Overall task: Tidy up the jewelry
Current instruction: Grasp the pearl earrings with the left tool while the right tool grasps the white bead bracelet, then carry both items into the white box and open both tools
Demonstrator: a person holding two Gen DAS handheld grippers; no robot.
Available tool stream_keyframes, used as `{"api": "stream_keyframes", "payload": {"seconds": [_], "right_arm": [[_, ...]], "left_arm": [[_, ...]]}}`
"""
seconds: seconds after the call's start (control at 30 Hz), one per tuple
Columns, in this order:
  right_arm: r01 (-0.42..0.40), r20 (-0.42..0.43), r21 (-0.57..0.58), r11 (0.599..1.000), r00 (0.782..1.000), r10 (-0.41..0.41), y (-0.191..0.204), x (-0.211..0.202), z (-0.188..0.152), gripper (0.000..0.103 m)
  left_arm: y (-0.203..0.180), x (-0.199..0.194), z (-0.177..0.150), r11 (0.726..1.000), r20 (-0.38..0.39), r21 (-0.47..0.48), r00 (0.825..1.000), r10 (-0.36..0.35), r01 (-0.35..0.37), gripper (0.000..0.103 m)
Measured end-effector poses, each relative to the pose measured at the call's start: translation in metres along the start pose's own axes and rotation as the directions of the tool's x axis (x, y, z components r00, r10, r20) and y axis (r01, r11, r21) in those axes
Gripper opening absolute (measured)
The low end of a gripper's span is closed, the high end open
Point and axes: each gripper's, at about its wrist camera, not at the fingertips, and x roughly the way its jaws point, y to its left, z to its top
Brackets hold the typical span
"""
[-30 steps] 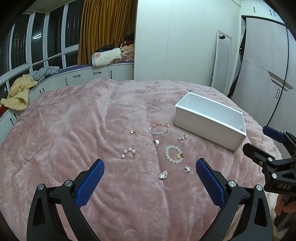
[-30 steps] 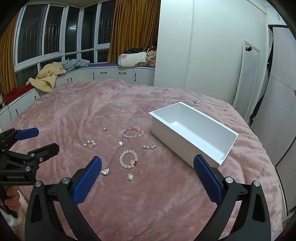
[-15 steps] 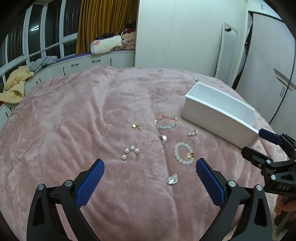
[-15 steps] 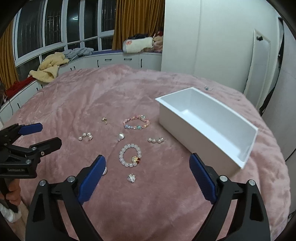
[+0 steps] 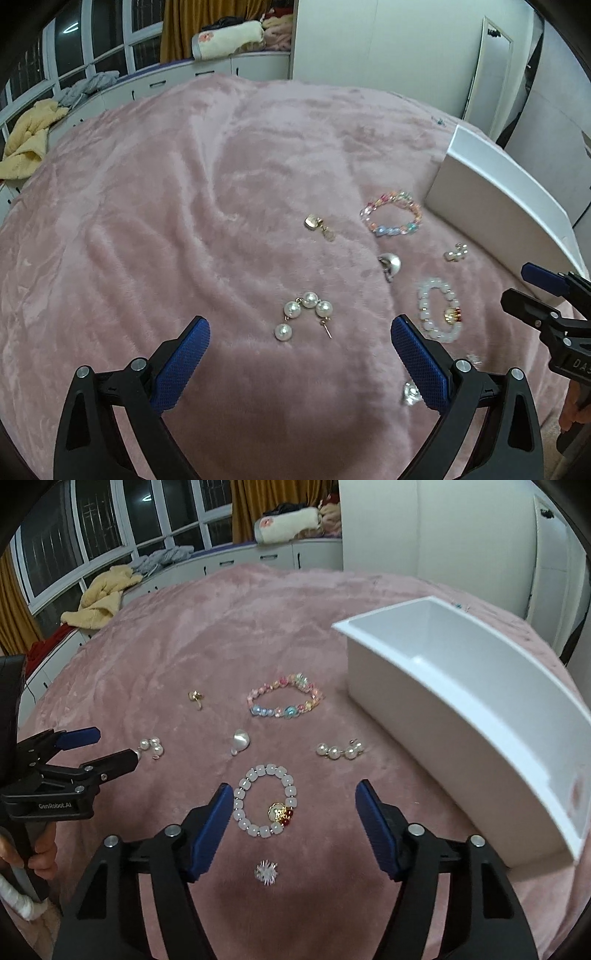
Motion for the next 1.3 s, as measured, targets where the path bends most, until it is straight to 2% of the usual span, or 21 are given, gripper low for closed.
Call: {"api": "stream_keyframes", "payload": {"seconds": [0.03, 0.1, 0.17, 0.37, 0.53, 0.6, 0.67, 0.7, 0.73, 0.9, 1.07, 1.3], "right_arm": [[-0.002, -0.008, -0.001, 1.000, 1.000, 0.002, 0.000, 0.006, 0.000, 0.065], [-0.006, -0.034, -0.003, 1.000, 0.999, 0.006, 0.000, 0.019, 0.001, 0.063], [-0.005, -0.058, -0.002, 1.000, 0.998, 0.005, -0.002, 0.033, 0.001, 0.062], [-0.003, -0.114, 0.009, 1.000, 0.993, 0.004, -0.006, 0.062, -0.002, 0.053], [0.023, -0.146, 0.003, 1.000, 0.989, -0.022, -0.006, 0.077, -0.008, 0.050], [0.022, -0.141, 0.009, 1.000, 0.990, -0.021, -0.005, 0.076, -0.008, 0.043], [0.007, -0.136, -0.001, 1.000, 0.991, -0.007, -0.002, 0.076, -0.008, 0.020], [-0.002, -0.135, -0.004, 1.000, 0.991, 0.002, -0.001, 0.075, -0.008, 0.015], [-0.012, -0.134, -0.003, 1.000, 0.991, 0.012, 0.000, 0.074, -0.009, 0.012], [-0.052, -0.139, 0.026, 0.998, 0.989, 0.055, -0.002, 0.071, -0.012, 0.011], [-0.082, -0.120, 0.042, 0.996, 0.989, 0.087, -0.002, 0.058, -0.012, 0.011], [-0.106, -0.061, 0.033, 0.994, 0.992, 0.107, 0.003, 0.029, -0.008, 0.011]], "left_arm": [[0.000, 0.005, 0.000, 1.000, -0.009, 0.003, 1.000, 0.002, -0.002, 0.096], [0.001, 0.015, 0.000, 1.000, -0.031, 0.009, 1.000, 0.001, -0.001, 0.078], [0.003, 0.023, -0.001, 1.000, -0.053, 0.000, 0.999, -0.005, 0.005, 0.072], [0.003, 0.035, -0.005, 1.000, -0.063, 0.015, 0.998, 0.009, -0.008, 0.067], [0.002, 0.039, -0.010, 0.999, -0.053, 0.026, 0.998, 0.026, -0.025, 0.062], [0.002, 0.038, -0.012, 0.999, -0.039, 0.032, 0.999, 0.037, -0.035, 0.053], [0.003, 0.035, -0.013, 0.999, -0.030, 0.030, 0.999, 0.039, -0.039, 0.044], [0.003, 0.033, -0.013, 0.999, -0.026, 0.023, 0.999, 0.041, -0.040, 0.036], [0.005, 0.032, -0.013, 0.999, -0.024, 0.014, 0.999, 0.038, -0.038, 0.033], [0.011, 0.029, -0.015, 0.999, -0.028, -0.030, 0.999, 0.021, -0.022, 0.016], [0.013, 0.021, -0.015, 0.998, -0.016, -0.061, 1.000, -0.007, 0.006, 0.016], [0.010, -0.002, -0.011, 0.997, 0.041, -0.066, 0.998, -0.040, 0.043, 0.016]]}}
